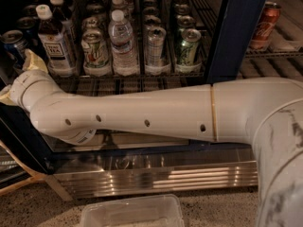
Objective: Pick pepsi can from top shelf of fridge
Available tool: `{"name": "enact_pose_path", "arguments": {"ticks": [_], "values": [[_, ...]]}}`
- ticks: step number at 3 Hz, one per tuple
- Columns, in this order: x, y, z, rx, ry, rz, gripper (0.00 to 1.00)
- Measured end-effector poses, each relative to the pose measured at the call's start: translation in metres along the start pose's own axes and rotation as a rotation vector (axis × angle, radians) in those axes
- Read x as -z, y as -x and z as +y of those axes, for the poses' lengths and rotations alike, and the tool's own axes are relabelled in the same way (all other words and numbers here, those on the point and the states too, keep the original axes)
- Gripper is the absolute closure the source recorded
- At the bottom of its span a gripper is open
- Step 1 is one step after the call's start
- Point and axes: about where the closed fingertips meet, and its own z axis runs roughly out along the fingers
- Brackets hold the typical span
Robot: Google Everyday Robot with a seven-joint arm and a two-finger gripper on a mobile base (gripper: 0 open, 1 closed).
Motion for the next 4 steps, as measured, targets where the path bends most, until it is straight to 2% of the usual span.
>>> {"name": "enact_pose_path", "arguments": {"ticks": [1,2,4], "values": [[0.007,0.007,-0.013,0.011,-0.074,-0.032,0.22],[0.010,0.015,-0.026,0.023,-0.117,-0.056,0.23],[-0.004,0.011,-0.039,0.005,-0.155,-0.052,0.18]]}}
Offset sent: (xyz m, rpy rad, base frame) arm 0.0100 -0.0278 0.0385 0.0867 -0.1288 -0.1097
